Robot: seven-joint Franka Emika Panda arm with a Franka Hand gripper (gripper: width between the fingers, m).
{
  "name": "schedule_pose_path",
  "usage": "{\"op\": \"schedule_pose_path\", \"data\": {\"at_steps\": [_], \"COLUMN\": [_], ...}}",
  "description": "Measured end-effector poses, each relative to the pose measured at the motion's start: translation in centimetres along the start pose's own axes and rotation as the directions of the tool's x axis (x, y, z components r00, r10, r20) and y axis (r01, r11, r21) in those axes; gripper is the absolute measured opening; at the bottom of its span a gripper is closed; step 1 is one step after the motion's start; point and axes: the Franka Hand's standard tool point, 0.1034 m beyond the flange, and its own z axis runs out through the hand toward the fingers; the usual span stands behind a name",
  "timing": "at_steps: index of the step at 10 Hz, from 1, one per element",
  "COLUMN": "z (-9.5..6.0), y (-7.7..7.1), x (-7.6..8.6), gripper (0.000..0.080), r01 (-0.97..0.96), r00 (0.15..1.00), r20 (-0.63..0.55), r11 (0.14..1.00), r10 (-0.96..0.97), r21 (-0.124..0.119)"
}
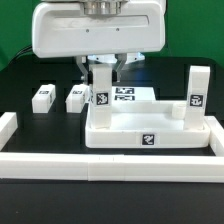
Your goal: Assemble desk
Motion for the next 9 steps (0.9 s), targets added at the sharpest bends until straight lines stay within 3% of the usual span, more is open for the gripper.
{"op": "schedule_pose_path", "data": {"at_steps": [2, 5, 8, 9], "z": [0.05, 0.13, 0.20, 0.23], "y": [-0.07, -0.01, 0.18, 0.30], "x": [0.01, 0.01, -0.12, -0.21], "gripper": [0.0288, 0.0288, 0.0289, 0.0289], "r01": [-0.137, -0.434, -0.686, -0.790], "r00": [0.991, 0.901, 0.727, 0.613], "r20": [0.000, -0.002, -0.002, 0.003], "r11": [0.991, 0.901, 0.727, 0.612], "r10": [0.137, 0.434, 0.687, 0.790], "r21": [0.003, 0.014, 0.020, 0.030]}}
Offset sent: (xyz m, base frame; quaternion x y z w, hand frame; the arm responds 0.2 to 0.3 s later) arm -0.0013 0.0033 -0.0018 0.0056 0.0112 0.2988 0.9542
